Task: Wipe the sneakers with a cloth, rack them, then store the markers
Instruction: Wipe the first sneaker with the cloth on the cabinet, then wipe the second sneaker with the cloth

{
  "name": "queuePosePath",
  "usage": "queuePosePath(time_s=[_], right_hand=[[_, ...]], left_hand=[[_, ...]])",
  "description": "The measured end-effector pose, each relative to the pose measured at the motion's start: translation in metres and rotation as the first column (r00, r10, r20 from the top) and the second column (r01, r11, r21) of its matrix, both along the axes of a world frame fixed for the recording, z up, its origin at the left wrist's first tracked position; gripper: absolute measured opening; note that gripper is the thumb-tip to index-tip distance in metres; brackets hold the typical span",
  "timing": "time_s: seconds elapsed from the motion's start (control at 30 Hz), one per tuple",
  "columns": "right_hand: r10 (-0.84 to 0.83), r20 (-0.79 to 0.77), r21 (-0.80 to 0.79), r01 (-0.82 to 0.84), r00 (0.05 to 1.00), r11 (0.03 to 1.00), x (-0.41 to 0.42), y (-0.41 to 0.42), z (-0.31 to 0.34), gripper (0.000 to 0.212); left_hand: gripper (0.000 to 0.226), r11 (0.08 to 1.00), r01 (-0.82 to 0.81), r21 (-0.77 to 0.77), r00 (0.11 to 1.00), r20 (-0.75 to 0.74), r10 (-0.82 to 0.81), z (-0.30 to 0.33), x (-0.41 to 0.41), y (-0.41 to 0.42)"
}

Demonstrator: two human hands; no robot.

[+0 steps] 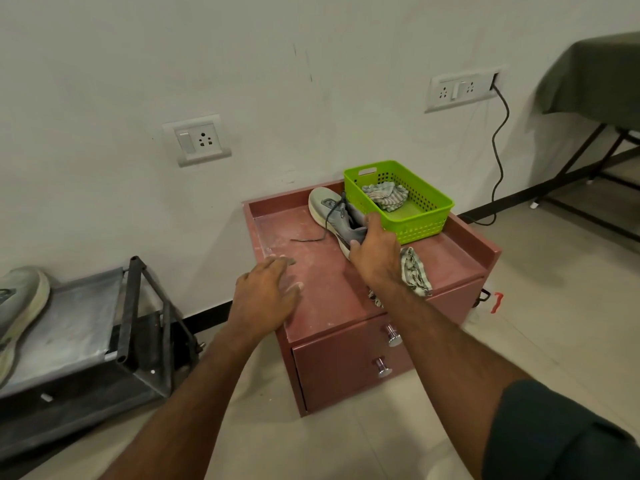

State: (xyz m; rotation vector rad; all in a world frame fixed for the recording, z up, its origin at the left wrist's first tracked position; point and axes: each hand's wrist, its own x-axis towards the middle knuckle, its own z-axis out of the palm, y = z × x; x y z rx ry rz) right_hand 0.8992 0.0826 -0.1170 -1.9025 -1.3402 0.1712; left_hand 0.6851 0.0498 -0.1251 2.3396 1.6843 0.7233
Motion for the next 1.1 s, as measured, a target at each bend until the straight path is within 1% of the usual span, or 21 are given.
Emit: queuePosePath(time_s=[0.1,0.13,0.2,0.27,0.33,0.43,0.5,0.63,0.73,0.83,0.9,0.97,1.03,1.1], right_hand=[[0.012,0.044,0.058,-0.015,0.999,0.998,-0.015,-0.012,0.008,0.044],[0.049,0.071,0.078,-0.054,0.996,0.995,-0.024,-0.017,0.011,0.043],[0.18,0.121,0.091,-0.191,0.976,0.977,-0.052,-0.029,0.016,0.035],[0.344,0.183,0.091,-0.365,0.921,0.927,-0.09,-0.043,0.02,0.024],[0.477,0.241,0.084,-0.508,0.845,0.858,-0.131,-0.057,0.022,0.016],[0.614,0.274,0.039,-0.647,0.74,0.762,-0.198,-0.076,0.023,0.01],[0.679,0.277,-0.004,-0.706,0.68,0.708,-0.243,-0.087,0.022,0.006],[0.774,0.241,-0.123,-0.772,0.586,0.623,-0.327,-0.1,0.019,0.005],[0.805,0.268,-0.152,-0.801,0.53,0.578,-0.379,-0.099,0.019,0.005],[0.829,0.256,-0.143,-0.829,0.496,0.54,-0.423,-0.093,0.023,0.004],[0.866,0.216,-0.146,-0.862,0.451,0.485,-0.452,-0.089,0.026,0.014],[0.892,0.176,-0.195,-0.873,0.417,0.447,-0.483,-0.085,0.027,0.035],[0.894,0.127,-0.266,-0.853,0.43,0.448,-0.516,-0.076,0.024,0.059],[0.884,0.082,-0.356,-0.815,0.461,0.458,-0.543,-0.066,0.016,0.076]], left_hand=[[0.044,1.0,-0.006,0.008,1.0,0.024,0.006,0.008,-0.01,-0.008],[0.042,1.0,-0.007,0.015,1.0,0.027,0.007,0.011,-0.015,-0.011],[0.039,0.999,-0.03,0.03,0.999,0.03,0.029,0.019,-0.034,-0.021],[0.036,0.995,-0.097,0.033,0.994,0.048,0.096,0.03,-0.064,-0.035],[0.034,0.979,-0.202,0.023,0.976,0.086,0.199,0.043,-0.101,-0.049],[0.029,0.94,-0.341,-0.014,0.935,0.096,0.341,0.059,-0.176,-0.074],[0.029,0.909,-0.415,-0.041,0.905,0.085,0.417,0.063,-0.229,-0.094],[0.019,0.812,-0.581,-0.062,0.811,0.036,0.583,0.069,-0.32,-0.143],[0.019,0.749,-0.66,-0.063,0.75,0.004,0.661,0.074,-0.374,-0.171],[0.017,0.715,-0.697,-0.059,0.717,-0.028,0.696,0.074,-0.411,-0.18],[0.015,0.701,-0.708,-0.084,0.705,-0.018,0.709,0.069,-0.429,-0.178],[0.013,0.694,-0.711,-0.112,0.698,-0.002,0.716,0.061,-0.441,-0.173],[0.01,0.685,-0.716,-0.137,0.688,0.027,0.725,0.051,-0.449,-0.167],[0.008,0.689,-0.706,-0.164,0.692,0.049,0.72,0.043,-0.45,-0.162]])
